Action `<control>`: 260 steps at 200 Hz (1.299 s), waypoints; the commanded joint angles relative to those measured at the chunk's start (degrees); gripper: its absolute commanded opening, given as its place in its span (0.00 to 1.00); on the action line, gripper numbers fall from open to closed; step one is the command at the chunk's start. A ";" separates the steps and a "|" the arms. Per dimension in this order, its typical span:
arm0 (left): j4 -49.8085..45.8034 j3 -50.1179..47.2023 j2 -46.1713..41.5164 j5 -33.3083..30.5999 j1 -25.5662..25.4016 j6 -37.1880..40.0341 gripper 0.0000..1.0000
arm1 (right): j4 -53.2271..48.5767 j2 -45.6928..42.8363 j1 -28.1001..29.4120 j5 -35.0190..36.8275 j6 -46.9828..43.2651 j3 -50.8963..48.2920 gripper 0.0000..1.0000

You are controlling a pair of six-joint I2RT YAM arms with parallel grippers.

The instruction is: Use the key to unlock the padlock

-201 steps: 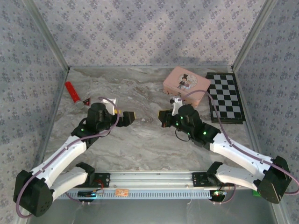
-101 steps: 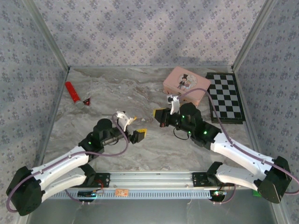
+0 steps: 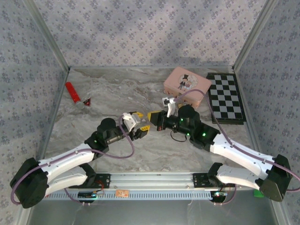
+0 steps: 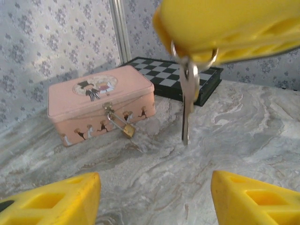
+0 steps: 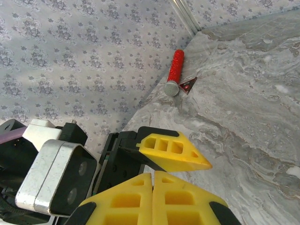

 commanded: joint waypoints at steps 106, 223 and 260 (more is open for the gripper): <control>4.82 2.25 -1.64 1.80 -0.31 1.57 0.41 | 3.78 1.91 0.92 -0.68 1.98 1.06 0.00; 2.20 3.24 -2.39 3.58 -0.36 2.06 0.20 | 2.99 1.34 0.96 1.79 1.47 0.78 0.00; 1.85 3.42 -2.67 3.42 -0.30 2.37 0.17 | 2.36 1.69 0.62 1.68 1.19 1.31 0.00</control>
